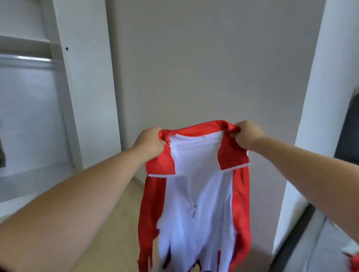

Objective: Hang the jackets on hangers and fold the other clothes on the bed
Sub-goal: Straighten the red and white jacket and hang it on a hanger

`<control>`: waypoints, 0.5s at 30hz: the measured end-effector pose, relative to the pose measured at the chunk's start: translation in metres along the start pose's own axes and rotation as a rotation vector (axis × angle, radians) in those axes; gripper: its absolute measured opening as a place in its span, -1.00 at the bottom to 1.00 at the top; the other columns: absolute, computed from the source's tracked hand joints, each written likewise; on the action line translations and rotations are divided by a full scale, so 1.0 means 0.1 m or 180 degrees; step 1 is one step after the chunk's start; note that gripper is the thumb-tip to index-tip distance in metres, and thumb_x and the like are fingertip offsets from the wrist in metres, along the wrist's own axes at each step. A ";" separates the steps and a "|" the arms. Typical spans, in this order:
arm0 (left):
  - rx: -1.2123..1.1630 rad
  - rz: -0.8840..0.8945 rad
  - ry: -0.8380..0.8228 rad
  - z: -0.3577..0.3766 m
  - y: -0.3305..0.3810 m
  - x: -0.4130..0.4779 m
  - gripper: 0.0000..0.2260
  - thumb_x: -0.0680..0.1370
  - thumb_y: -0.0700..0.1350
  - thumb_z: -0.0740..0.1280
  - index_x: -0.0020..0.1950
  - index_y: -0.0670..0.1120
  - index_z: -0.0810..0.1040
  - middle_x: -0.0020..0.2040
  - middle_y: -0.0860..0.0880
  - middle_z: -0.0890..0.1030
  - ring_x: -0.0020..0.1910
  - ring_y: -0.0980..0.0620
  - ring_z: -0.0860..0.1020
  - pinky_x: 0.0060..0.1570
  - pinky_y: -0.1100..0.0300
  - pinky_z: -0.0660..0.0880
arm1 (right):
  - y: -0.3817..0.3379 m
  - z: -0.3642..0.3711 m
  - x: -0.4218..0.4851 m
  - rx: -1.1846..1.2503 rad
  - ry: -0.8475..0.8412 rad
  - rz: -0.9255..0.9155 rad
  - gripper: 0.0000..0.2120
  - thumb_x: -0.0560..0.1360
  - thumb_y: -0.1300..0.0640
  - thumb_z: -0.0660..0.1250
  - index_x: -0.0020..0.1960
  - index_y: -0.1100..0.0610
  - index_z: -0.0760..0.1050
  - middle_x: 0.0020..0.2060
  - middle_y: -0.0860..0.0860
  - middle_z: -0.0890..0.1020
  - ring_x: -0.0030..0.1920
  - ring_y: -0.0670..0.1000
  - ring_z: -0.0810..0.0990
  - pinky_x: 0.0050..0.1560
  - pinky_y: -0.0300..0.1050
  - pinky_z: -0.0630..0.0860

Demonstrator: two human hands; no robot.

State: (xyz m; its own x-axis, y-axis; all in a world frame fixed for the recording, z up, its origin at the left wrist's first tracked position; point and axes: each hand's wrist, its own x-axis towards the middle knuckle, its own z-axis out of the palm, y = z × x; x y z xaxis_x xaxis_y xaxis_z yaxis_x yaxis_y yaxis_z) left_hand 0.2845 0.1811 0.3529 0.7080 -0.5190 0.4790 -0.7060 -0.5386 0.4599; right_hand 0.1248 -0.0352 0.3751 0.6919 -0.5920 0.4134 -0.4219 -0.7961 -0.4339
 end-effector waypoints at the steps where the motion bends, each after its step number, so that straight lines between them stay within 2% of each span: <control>1: -0.0123 0.0004 0.0281 0.02 0.02 0.00 -0.87 0.53 -0.24 0.26 0.05 -0.19 0.52 0.03 -0.20 0.61 0.06 -0.21 0.55 -0.05 0.08 0.44 | 0.01 -0.01 0.02 0.0166 0.0361 0.0056 -0.82 0.54 0.21 0.26 0.05 0.26 0.59 0.02 0.27 0.64 0.07 0.24 0.58 -0.09 -0.11 0.40; 4: -0.0204 0.0076 0.0874 0.04 0.26 0.05 -0.90 0.56 -0.21 0.25 0.04 -0.21 0.44 -0.08 -0.25 0.59 -0.07 -0.27 0.53 -0.23 0.07 0.35 | -0.01 -0.06 0.04 0.0754 0.0900 0.0350 -0.81 0.55 0.22 0.23 0.05 0.27 0.57 0.01 0.28 0.63 0.08 0.27 0.57 -0.04 -0.03 0.44; 7: 0.0353 0.0511 0.1086 -0.09 0.54 0.15 -0.81 0.59 -0.09 0.26 0.09 -0.20 0.39 -0.12 -0.26 0.59 -0.12 -0.29 0.53 -0.28 0.07 0.29 | 0.04 -0.30 0.05 0.1086 0.1060 0.0539 -0.78 0.57 0.21 0.20 0.10 0.28 0.55 0.04 0.29 0.62 0.09 0.27 0.56 -0.09 -0.09 0.37; 10: 0.0864 0.1101 0.1348 -0.34 0.85 0.24 -0.76 0.60 -0.03 0.24 0.12 -0.20 0.39 -0.14 -0.27 0.61 -0.15 -0.31 0.56 -0.30 0.06 0.28 | 0.15 -0.74 -0.01 0.0578 0.1321 0.0255 -0.79 0.56 0.20 0.19 0.06 0.29 0.53 0.00 0.31 0.61 0.04 0.30 0.56 -0.16 -0.10 0.30; 15: 0.0943 0.1730 0.1721 -0.76 1.64 0.31 -0.75 0.60 -0.01 0.23 0.09 -0.20 0.43 -0.17 -0.24 0.62 -0.20 -0.30 0.58 -0.31 0.07 0.27 | 0.23 -1.68 -0.24 -0.0009 0.2061 0.0090 -0.78 0.57 0.08 0.15 -0.01 0.22 0.47 -0.05 0.29 0.60 -0.04 0.31 0.54 -0.20 -0.05 0.28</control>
State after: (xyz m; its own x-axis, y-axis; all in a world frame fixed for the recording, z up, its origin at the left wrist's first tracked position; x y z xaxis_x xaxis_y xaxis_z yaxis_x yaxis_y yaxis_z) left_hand 0.1892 0.1278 0.4998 0.1082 -0.4071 0.9069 -0.8597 -0.4964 -0.1203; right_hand 0.0001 -0.0609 0.4898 0.1874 -0.5682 0.8013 -0.4371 -0.7788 -0.4500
